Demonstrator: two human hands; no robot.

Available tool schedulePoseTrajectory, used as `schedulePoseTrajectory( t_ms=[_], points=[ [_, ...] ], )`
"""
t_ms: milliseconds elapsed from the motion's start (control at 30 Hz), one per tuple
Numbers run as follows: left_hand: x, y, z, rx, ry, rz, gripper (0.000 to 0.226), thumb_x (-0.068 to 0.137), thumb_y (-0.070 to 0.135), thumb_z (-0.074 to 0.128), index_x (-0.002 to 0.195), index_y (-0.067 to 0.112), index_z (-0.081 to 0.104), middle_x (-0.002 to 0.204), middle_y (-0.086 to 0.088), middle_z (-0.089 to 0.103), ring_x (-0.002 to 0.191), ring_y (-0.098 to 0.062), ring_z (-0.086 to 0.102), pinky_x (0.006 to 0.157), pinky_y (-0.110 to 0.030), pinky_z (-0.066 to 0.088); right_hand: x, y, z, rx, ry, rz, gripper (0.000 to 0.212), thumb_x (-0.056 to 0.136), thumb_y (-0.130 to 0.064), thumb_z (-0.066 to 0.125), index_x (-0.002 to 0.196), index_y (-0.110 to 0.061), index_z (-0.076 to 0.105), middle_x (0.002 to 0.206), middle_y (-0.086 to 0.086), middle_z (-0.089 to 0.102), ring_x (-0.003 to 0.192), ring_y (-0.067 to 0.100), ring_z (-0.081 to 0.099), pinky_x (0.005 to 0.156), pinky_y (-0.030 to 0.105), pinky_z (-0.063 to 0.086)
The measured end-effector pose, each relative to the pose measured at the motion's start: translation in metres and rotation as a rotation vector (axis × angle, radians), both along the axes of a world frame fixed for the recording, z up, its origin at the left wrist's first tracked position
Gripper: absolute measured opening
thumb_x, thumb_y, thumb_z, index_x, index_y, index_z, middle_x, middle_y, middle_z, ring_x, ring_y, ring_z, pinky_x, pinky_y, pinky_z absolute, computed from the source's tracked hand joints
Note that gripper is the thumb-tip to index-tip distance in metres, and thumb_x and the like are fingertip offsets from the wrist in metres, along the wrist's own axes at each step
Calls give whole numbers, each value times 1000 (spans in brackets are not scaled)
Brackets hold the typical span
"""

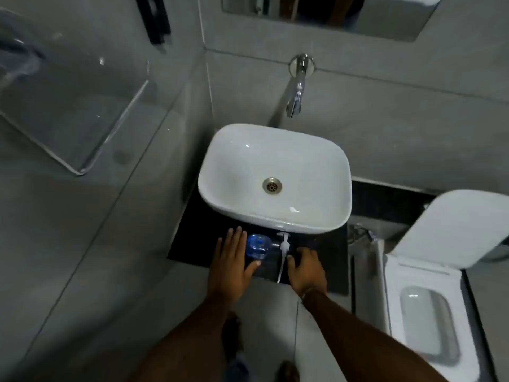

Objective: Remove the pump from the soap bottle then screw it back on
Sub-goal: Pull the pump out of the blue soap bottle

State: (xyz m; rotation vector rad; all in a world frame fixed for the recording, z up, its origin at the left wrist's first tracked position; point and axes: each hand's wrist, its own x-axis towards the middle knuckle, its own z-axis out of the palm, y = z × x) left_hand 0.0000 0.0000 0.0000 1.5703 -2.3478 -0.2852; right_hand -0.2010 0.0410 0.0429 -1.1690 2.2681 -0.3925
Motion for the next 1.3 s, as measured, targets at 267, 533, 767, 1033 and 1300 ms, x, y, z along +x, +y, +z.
schedulePoseTrajectory(
  t_ms=[267,533,767,1033,1300],
  points=[
    [3,-23,-14,54,74,-80,77,100,63,39,154,8,42,162,-11,41,154,-29,29,123,-54,24,19,-50,-11,134,-139,-204,50,87,-54,77,123,-20,70,127,12,72,117,40,70,96,46,58],
    [7,-30,-19,109,149,-115,75,100,67,28,151,14,46,164,-7,39,157,-25,23,128,-49,16,12,-50,-9,102,-138,-275,23,94,-36,75,109,-19,80,113,14,80,108,38,74,90,39,57],
    [9,-31,-21,83,179,-122,73,101,65,31,149,13,49,162,-8,41,156,-25,24,128,-48,16,8,0,63,-344,-296,-382,16,91,-20,83,103,-11,79,89,7,78,78,5,71,81,26,60],
    [8,-31,-26,35,186,-106,69,104,62,31,148,12,50,160,-8,45,155,-25,27,128,-48,17,44,-21,97,-759,-463,-299,19,90,7,77,108,8,71,75,-17,77,70,-3,69,80,14,58],
    [8,-32,-28,15,171,-104,71,103,64,32,147,11,53,159,-8,47,154,-26,30,127,-51,21,53,-20,75,-746,-462,-185,26,89,3,80,114,3,74,107,17,81,97,20,81,88,23,61]
  ],
)
